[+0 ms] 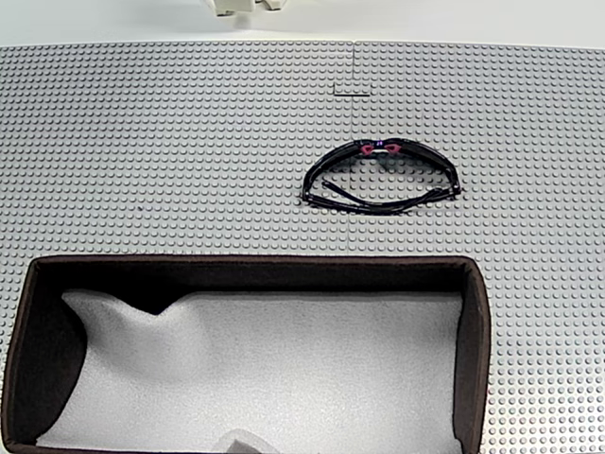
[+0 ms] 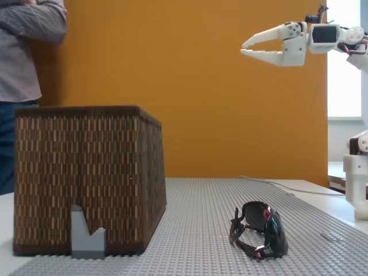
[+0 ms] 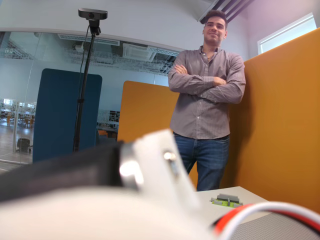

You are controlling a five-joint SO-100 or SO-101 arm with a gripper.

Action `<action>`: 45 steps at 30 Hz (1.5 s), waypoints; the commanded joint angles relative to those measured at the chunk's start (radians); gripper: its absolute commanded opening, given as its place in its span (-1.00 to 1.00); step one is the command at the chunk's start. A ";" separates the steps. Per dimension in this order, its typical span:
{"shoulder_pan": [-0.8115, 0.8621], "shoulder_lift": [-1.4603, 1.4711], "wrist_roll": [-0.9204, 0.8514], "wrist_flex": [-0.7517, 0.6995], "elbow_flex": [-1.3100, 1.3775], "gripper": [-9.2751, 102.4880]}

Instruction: Grasp a glasses and put it in the bin.

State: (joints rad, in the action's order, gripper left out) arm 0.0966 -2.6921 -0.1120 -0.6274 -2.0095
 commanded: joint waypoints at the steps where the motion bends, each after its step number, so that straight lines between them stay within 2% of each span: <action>1: -0.089 0.066 0.018 -0.202 -0.083 -0.84; 11: -0.106 0.091 0.018 -0.232 -0.057 -0.84; 15: -0.183 0.275 -0.031 -0.383 0.097 -0.84; 17: -0.261 0.443 -0.095 -0.514 0.221 -0.84; 19: -0.322 0.620 -0.081 -0.635 0.322 -0.82; 22: -0.383 0.732 -0.055 -0.666 0.287 -0.82; 29: -0.503 0.782 -0.015 -0.632 0.103 -0.56; 33: -0.545 0.782 -0.008 -0.548 -0.012 -0.41; 39: -0.584 0.792 0.002 -0.411 -0.130 -0.41; 45: -0.601 0.870 0.000 -0.331 -0.133 -0.42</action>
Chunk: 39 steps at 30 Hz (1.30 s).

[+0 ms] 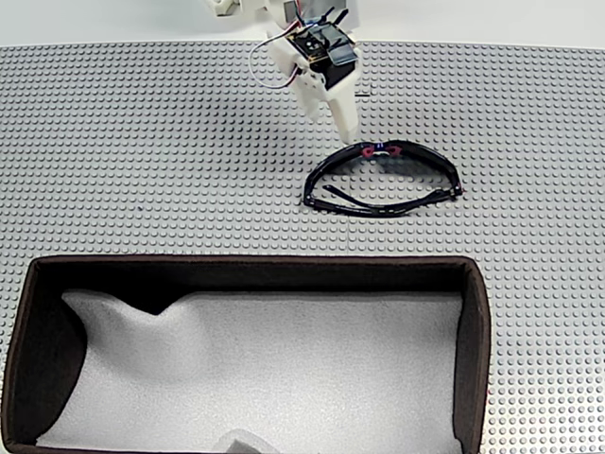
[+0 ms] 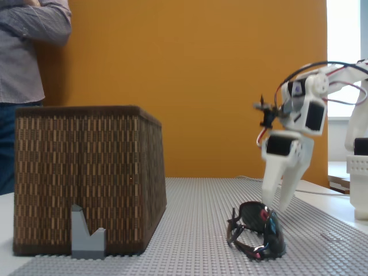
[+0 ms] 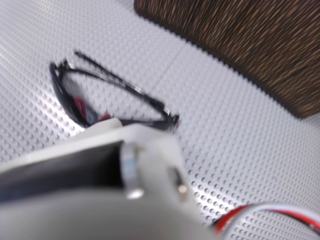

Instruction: Grasp a glasses and put it in the bin.

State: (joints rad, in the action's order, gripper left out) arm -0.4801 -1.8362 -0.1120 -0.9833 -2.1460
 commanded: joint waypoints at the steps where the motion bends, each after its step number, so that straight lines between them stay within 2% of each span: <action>1: -0.026 0.029 -0.002 0.035 0.005 -0.42; 5: -0.021 0.092 -0.011 0.074 0.032 -0.39; 12: -0.018 -0.017 -0.032 0.028 0.117 -0.41; 17: -0.006 0.011 -0.031 0.017 0.175 -0.42; 28: 0.034 0.308 -0.028 0.132 0.262 -0.43; 29: 0.037 0.321 -0.026 0.143 0.267 -0.48; 32: 0.041 0.339 -0.020 0.147 0.288 -0.84; 39: 0.058 0.270 -0.078 0.107 0.365 -0.85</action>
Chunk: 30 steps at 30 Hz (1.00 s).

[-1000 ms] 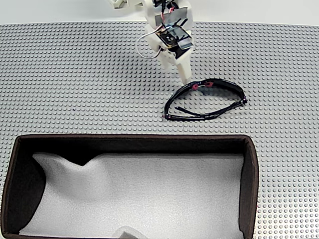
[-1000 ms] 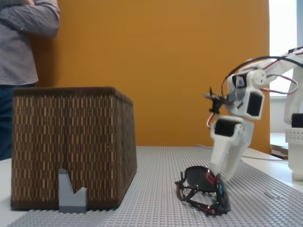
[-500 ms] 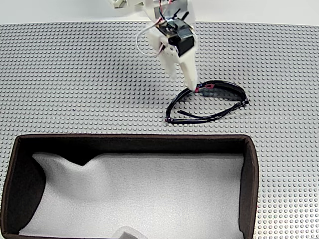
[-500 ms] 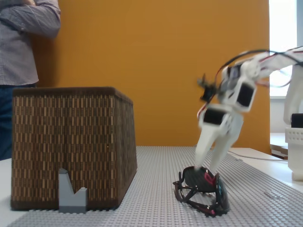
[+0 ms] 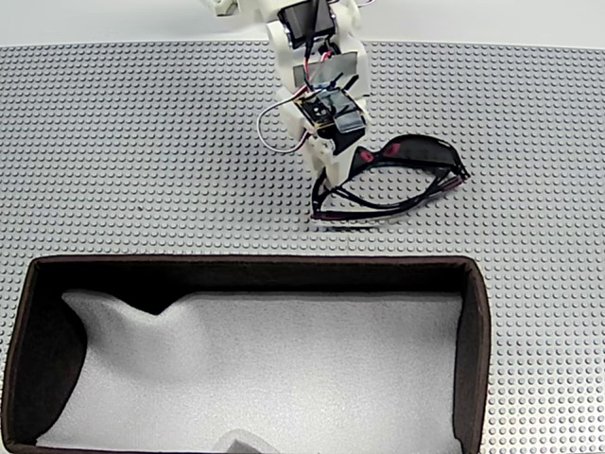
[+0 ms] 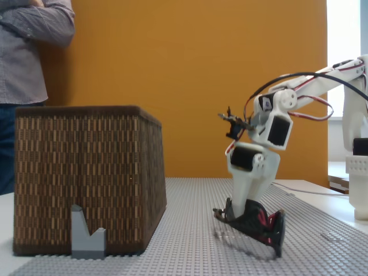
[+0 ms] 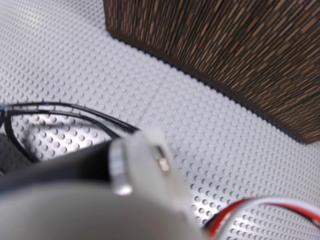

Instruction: Grasp a glasses and put it in the bin.

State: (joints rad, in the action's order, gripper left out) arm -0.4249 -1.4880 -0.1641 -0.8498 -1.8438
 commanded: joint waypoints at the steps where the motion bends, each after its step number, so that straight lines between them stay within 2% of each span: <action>1: 0.009 -0.094 -0.038 -0.057 0.109 -0.85; 9: 0.141 -0.025 -0.078 -0.276 0.670 -0.85; 21: 0.238 -0.009 -0.028 -0.262 0.982 -0.85; 30: 0.319 0.199 0.029 -0.241 1.085 -0.85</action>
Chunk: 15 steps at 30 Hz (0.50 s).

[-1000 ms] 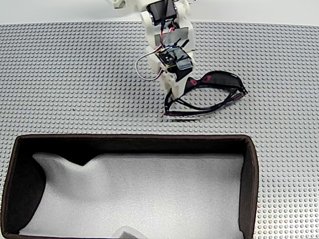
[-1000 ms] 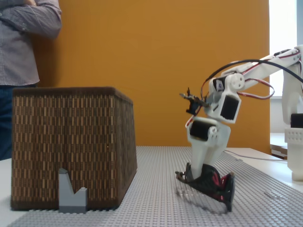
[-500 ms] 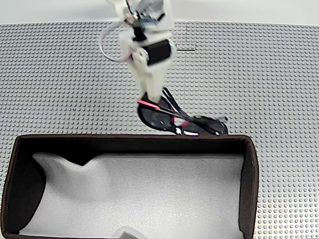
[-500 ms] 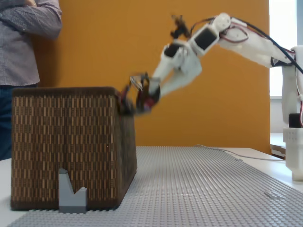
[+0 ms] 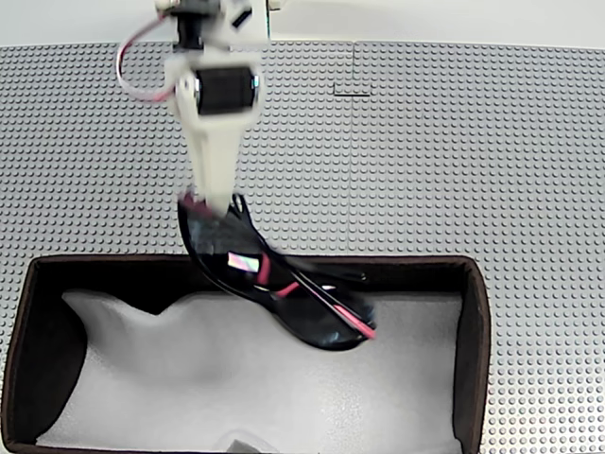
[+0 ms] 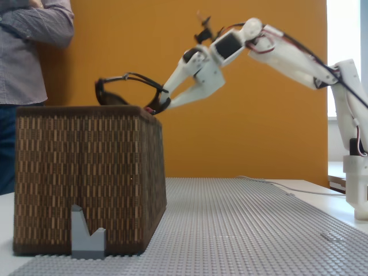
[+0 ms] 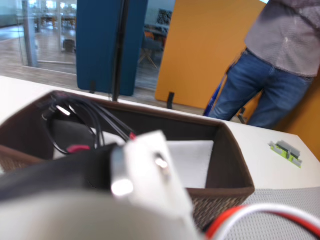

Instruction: Grasp a glasses and put it in the bin.

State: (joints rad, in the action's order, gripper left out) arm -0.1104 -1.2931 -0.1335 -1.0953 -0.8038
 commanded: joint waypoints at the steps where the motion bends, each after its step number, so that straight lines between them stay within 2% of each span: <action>1: 0.006 0.011 0.002 0.005 0.044 -0.85; 15: -0.006 0.041 0.069 -0.066 0.046 -0.84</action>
State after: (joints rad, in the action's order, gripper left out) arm -0.0997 -1.2410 -0.0614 -1.1382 -0.7747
